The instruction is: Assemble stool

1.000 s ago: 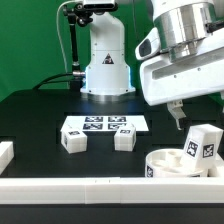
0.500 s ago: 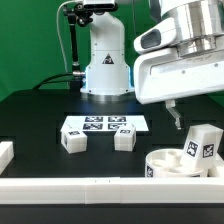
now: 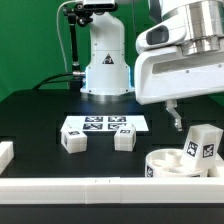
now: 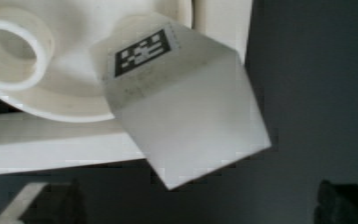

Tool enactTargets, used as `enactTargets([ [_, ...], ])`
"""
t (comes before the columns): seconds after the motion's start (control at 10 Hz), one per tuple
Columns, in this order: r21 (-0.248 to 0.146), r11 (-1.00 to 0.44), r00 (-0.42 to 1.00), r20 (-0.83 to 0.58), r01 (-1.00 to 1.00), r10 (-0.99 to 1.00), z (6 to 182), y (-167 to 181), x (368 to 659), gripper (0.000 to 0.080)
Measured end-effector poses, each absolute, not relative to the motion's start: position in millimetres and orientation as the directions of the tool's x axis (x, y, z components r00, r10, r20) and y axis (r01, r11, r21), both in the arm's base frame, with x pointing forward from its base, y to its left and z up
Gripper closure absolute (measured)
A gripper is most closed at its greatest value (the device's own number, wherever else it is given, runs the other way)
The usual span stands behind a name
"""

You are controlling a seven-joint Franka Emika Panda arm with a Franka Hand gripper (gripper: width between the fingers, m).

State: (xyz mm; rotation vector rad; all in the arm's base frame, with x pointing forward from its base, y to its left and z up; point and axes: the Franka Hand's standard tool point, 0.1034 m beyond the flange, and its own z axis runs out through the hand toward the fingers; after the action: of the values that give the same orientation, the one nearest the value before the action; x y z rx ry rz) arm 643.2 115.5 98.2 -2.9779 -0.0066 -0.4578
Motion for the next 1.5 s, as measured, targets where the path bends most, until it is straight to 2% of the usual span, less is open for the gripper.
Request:
enactTargets([
  [0.2, -0.043, -0.97, 0.923, 0.32, 0.24, 0.214, 98.7, 114.8, 643.1, 0.0151],
  [0.4, 0.049, -0.888, 0.836, 0.316, 0.458, 0.448, 98.3, 116.4, 642.6, 0.0151],
  [0.6, 0.111, -0.8, 0.747, 0.299, 0.59, 0.593, 98.2, 120.2, 641.9, 0.0151],
  [1.1, 0.218, -0.601, 0.549, 0.254, 0.769, 0.796, 94.9, 130.9, 633.3, 0.0151],
  [1.5, 0.273, -0.405, 0.368, 0.179, 0.872, 0.913, 90.3, 128.7, 632.0, 0.0151],
])
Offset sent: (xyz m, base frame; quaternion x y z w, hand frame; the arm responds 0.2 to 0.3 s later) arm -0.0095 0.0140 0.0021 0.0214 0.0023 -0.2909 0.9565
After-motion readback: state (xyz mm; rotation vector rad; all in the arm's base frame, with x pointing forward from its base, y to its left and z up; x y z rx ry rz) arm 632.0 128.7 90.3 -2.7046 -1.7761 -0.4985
